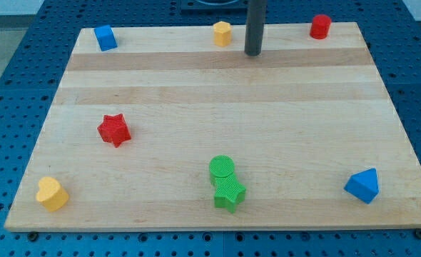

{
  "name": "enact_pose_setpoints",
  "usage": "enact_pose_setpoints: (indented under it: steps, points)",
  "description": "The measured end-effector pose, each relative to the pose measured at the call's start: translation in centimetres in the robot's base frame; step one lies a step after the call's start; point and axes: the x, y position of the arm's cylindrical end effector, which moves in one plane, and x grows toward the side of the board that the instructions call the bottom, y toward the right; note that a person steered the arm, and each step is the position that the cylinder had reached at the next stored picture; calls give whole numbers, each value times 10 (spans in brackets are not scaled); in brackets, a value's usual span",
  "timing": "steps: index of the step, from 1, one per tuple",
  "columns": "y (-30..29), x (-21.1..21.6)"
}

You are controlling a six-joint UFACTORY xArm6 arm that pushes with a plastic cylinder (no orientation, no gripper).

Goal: Move yellow heart closer yellow hexagon

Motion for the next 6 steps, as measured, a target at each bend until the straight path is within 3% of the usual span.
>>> enact_pose_setpoints:
  steps: [3, 4, 5, 6]
  points:
    - [-216, 1]
    - [-296, 28]
    - [-348, 102]
    - [-352, 186]
